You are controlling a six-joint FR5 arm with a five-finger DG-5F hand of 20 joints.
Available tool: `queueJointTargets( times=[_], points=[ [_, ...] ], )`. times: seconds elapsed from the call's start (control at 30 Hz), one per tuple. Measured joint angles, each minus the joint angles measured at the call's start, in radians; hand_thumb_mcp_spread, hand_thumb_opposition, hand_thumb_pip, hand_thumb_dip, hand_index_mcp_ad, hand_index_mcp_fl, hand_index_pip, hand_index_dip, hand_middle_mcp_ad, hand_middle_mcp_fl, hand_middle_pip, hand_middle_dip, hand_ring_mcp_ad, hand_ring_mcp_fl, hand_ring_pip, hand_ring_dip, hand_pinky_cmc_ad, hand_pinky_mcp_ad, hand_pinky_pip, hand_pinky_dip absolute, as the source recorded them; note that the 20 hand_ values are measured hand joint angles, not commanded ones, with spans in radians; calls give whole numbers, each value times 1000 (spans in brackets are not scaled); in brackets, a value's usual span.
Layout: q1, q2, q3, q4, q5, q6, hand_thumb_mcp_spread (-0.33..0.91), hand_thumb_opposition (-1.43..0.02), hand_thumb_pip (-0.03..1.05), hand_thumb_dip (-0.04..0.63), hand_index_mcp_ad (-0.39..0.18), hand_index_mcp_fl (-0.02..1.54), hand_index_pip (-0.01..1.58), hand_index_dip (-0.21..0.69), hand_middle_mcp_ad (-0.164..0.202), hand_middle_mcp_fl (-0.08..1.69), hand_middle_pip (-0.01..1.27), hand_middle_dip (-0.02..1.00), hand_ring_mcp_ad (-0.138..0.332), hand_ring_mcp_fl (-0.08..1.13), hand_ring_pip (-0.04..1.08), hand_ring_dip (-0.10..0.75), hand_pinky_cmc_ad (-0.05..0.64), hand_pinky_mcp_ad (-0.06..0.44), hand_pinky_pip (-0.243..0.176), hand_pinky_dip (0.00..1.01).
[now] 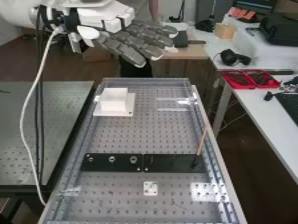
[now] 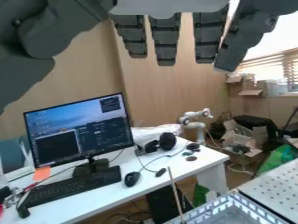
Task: Grab the pcb board and place it in the clear container
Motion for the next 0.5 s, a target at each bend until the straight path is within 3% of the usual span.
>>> queueJointTargets(
  times=[0.27,0.5],
  points=[
    [62,-81,-30,99,208,56,218,-618,141,9,19,40,101,-24,119,23,152,24,244,45,89,-37,290,218,-96,410],
    [109,-152,-50,204,366,100,267,-644,161,9,21,87,103,87,117,23,152,24,243,44,87,-37,290,215,-106,421]
  ],
)
